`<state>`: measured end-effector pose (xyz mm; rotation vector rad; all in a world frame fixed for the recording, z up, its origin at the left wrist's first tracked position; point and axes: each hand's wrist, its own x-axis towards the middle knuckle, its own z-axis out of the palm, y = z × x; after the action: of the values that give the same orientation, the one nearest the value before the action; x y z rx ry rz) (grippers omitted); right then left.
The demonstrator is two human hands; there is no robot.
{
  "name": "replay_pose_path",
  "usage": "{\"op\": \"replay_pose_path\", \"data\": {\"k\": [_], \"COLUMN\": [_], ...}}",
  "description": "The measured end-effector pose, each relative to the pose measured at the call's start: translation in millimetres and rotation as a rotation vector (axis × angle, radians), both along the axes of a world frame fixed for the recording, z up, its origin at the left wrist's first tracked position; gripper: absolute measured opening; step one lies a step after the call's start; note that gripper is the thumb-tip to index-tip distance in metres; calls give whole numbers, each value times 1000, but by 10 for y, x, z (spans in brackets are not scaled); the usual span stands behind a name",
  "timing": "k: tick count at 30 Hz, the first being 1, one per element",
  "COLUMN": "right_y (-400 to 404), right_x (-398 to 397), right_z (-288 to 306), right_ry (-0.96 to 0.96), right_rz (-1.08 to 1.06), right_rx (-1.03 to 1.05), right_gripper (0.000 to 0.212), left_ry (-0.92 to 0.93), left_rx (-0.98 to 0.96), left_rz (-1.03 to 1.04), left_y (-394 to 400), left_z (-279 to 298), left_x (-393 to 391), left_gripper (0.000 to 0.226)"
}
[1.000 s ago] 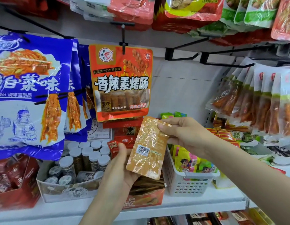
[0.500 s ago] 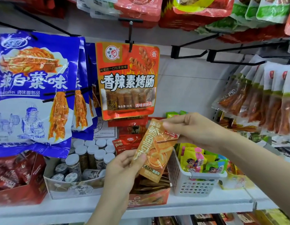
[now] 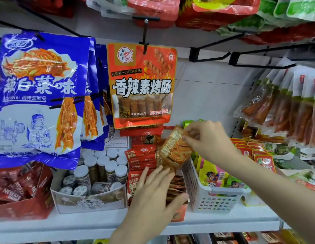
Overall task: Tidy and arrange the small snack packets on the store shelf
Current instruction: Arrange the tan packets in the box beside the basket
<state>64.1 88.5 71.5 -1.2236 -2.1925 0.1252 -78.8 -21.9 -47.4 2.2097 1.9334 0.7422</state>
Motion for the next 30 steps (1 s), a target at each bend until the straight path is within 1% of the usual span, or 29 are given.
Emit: {"op": "replay_pose_path", "data": {"k": [1,2,5,7,9,11,14,16,18,19,20,23,24,25,27,30], "right_y": [4,11,27,48,84,103,126,173,211,251,292,437,457,478,498,496], "right_x": [-53,-105,-231,-276,-303,-319,-349,-345,-346,-353,-376,-478,-514,-550,-616,-670], "right_z": [-53,-106,-268,-334,-362,-358,-305,-239,-129,-97,-58,-45,-72,-118,-226,-328], "right_ry": [-61,-132,-318,-382,-455,-567,-666,-668,-608,-580,-557,-573,-592,-628,-712,-725], "right_rz": [7,16,49,74,111,157,218,255,272,259,225,37,0,-24,-54,-79], "right_rx": [12,18,11,-32,-128,-246,-393,-542,-784,-823,-765,-179,-97,-83,-119,-93], "right_gripper": [12,12,15,16,16,13,17,19,23,25,26,28,29,32,37,41], "left_ry": [84,113,92,81,51,9,-97,-89,-8,26,33,-17,-20,-23,-31,-35], "left_rx": [1,3,27,55,64,70,86,78,64,64,66,73,79,82,81,80], "left_rz": [7,13,4,-17,-21,-16,4,-9,-31,-39,-44,-48,-46,-43,-46,-42], "left_y": [7,8,9,10,7,-2,-27,-34,-18,-6,3,9,8,9,10,13], "left_z": [-20,-21,-5,7,12,3,-3,14,18,10,3,-30,-44,-54,-66,-55], "left_x": [0,-8,-54,-78,-112,-147,-169,-168,-176,-182,-190,-200,-201,-201,-202,-218], "left_gripper": [88,86,76,81,81,76,71,74,78,77,76,74,74,74,74,71]}}
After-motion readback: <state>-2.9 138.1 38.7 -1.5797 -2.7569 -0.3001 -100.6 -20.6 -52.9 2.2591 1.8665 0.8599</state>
